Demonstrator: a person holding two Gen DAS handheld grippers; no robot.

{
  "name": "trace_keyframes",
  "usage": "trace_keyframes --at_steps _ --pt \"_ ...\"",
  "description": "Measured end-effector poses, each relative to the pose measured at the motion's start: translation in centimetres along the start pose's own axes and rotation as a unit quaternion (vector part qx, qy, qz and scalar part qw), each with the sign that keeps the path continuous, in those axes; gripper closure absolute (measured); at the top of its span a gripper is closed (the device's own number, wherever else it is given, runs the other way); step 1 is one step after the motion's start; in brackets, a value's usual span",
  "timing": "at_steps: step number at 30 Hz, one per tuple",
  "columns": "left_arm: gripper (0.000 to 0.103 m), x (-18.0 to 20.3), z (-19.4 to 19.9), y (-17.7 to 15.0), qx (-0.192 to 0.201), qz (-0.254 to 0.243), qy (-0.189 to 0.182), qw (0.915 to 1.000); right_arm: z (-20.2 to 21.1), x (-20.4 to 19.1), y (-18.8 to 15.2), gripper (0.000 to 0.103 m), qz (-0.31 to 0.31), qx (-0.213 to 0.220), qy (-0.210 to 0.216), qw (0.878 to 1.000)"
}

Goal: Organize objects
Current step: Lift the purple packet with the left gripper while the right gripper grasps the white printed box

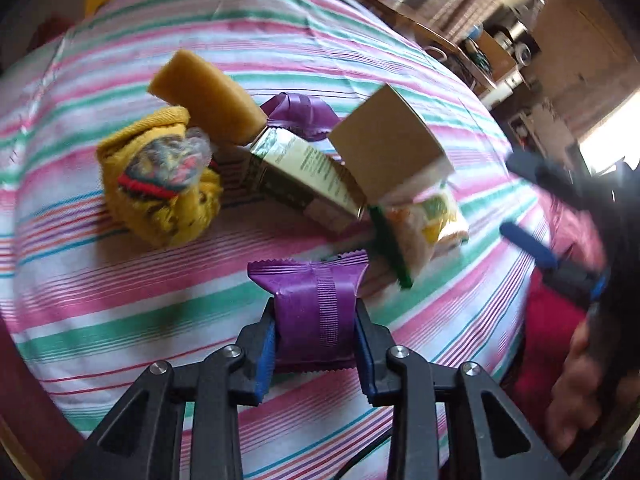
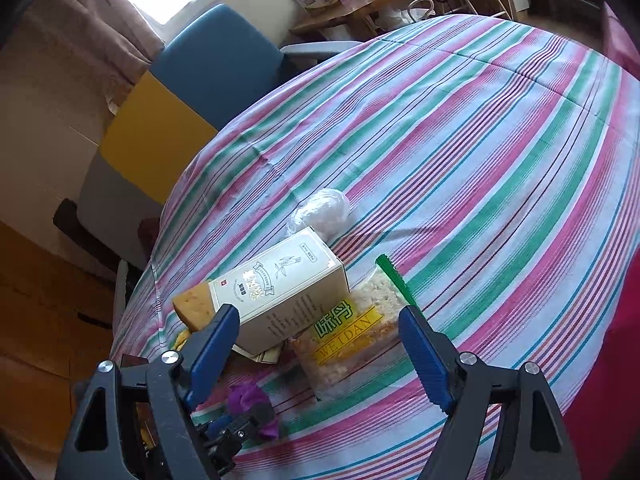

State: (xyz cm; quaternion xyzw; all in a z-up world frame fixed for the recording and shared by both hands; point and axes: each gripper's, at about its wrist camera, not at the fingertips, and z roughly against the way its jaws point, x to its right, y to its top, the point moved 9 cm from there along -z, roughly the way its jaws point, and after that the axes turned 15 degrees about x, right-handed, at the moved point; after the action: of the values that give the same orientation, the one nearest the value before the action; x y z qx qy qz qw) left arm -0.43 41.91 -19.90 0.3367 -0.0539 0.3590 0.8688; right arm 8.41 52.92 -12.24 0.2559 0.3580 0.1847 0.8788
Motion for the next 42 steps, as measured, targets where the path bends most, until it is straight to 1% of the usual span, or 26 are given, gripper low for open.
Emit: trace_keyframes --at_steps 2,4,6,9,11,14,18,20,23,26,29,31,33,36,38,39,40,41,42 --pt "0.070 -0.1 0.9 -1.0 0.012 -0.026 0.006 0.9996 -0.2 0.2 0.0 0.021 -0.004 -0.003 -0.004 1.000" --pt "0.070 -0.2 1.7 -1.9 0.023 -0.040 0.010 0.9989 -0.3 0.6 -0.1 0.021 -0.010 -0.006 -0.009 1.000" --pt "0.070 -0.5 2.4 -2.6 0.033 -0.039 0.008 0.9986 -0.4 0.7 -0.2 0.021 -0.012 -0.009 -0.012 1.000" --pt "0.071 -1.0 3.6 -3.4 0.045 -0.019 0.002 0.9988 -0.6 0.8 -0.5 0.021 -0.008 -0.017 -0.018 1.000" --pt "0.071 -1.2 4.6 -3.7 0.053 -0.014 -0.003 0.9985 -0.8 0.7 -0.8 0.021 -0.004 -0.021 -0.020 1.000" --pt "0.071 -2.1 5.8 -4.8 0.061 -0.035 0.016 0.9974 -1.2 0.4 -1.4 0.021 0.001 -0.037 -0.015 0.999" --pt "0.071 -2.6 7.2 -6.0 0.066 -0.044 0.024 0.9966 -1.4 -0.4 -2.4 0.020 -0.001 -0.062 0.008 0.998" --pt "0.071 -2.7 7.5 -6.3 0.071 -0.053 0.026 0.9957 -1.6 -0.7 -2.7 0.020 -0.019 -0.077 0.021 0.997" --pt "0.071 -3.1 8.1 -6.5 0.075 -0.048 0.021 0.9958 -2.1 -1.3 -2.5 0.019 -0.063 -0.093 0.029 0.993" --pt "0.071 -3.1 8.5 -6.3 0.086 -0.042 0.019 0.9953 -3.3 -3.0 -1.5 0.011 -0.076 -0.103 0.033 0.991" --pt "0.071 -3.3 9.1 -5.8 0.101 -0.032 0.016 0.9943 -5.0 -4.3 -0.8 0.011 -0.077 -0.116 0.009 0.990" --pt "0.071 -3.8 10.0 -5.7 0.108 -0.024 0.013 0.9938 -6.5 -4.3 -1.0 0.011 -0.066 -0.137 -0.039 0.988" --pt "0.071 -4.0 10.7 -5.7 0.114 -0.017 0.005 0.9934 -7.5 -4.3 -1.2 0.011 -0.068 -0.149 -0.061 0.985" --pt "0.071 -4.2 11.8 -5.8 0.122 -0.013 -0.002 0.9925 -8.9 -4.0 -0.7 0.011 -0.069 -0.144 -0.101 0.982" --pt "0.071 -4.1 12.1 -5.8 0.127 -0.011 -0.004 0.9918 -10.1 -4.0 -0.7 0.011 -0.051 -0.153 -0.123 0.979" --pt "0.071 -4.2 12.2 -5.7 0.130 -0.009 -0.006 0.9914 -10.7 -3.9 -1.1 0.011 -0.038 -0.162 -0.133 0.977" --pt "0.071 -4.4 12.4 -5.6 0.133 -0.007 -0.006 0.9911 -10.9 -3.8 -1.5 0.016 -0.027 -0.167 -0.138 0.976" --pt "0.071 -4.5 12.6 -5.6 0.135 -0.005 -0.007 0.9908 -11.0 -3.6 -1.8 0.027 -0.012 -0.164 -0.143 0.976" --pt "0.071 -4.6 12.8 -5.6 0.138 -0.002 -0.007 0.9904 -10.9 -3.7 -2.1 0.042 0.007 -0.159 -0.142 0.977"
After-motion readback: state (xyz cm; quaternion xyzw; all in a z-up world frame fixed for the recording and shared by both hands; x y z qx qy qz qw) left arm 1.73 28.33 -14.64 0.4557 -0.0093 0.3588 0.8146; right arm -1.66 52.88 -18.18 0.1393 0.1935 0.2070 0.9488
